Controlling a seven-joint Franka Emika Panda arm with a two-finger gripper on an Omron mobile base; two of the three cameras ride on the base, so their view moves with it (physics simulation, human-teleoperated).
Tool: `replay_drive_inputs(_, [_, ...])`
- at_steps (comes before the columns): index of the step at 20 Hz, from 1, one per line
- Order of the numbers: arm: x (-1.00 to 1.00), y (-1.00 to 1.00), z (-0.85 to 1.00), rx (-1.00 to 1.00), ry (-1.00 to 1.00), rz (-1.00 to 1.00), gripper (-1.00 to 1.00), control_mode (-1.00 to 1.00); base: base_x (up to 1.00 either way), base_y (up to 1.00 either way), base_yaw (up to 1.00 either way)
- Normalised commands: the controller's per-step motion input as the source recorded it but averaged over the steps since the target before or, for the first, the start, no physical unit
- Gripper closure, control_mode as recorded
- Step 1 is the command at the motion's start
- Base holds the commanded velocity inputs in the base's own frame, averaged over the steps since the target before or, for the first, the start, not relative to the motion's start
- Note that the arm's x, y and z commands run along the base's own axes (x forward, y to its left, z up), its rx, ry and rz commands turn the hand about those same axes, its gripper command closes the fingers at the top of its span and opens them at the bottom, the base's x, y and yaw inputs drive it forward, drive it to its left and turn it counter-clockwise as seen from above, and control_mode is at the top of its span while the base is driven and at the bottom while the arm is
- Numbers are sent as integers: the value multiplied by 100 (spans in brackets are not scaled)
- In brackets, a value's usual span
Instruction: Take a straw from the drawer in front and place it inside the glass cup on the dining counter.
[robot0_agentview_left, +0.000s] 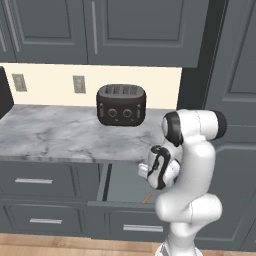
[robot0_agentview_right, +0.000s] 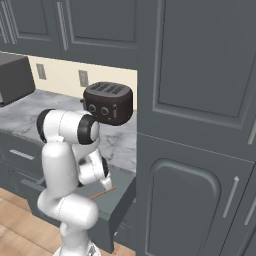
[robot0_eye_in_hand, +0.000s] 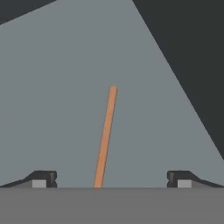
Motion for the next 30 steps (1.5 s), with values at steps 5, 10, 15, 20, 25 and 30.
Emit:
replay_drive_inputs(5, [15, -6, -28, 0, 1, 0, -100, -100, 0, 0, 0])
replay_drive_inputs(10, [15, 0, -29, 0, 2, 0, -100, -100, 0, 0, 0])
replay_drive_inputs(15, [27, 0, -25, 0, 3, 0, -100, -100, 0, 0, 0])
replay_drive_inputs(20, [39, 0, -24, 0, 6, 0, -100, -100, 0, 0, 0])
replay_drive_inputs(25, [48, 0, -16, 0, 7, 0, -100, -100, 0, 0, 0])
replay_drive_inputs(30, [46, 0, -17, 0, 12, 0, -100, -100, 0, 0, 0])
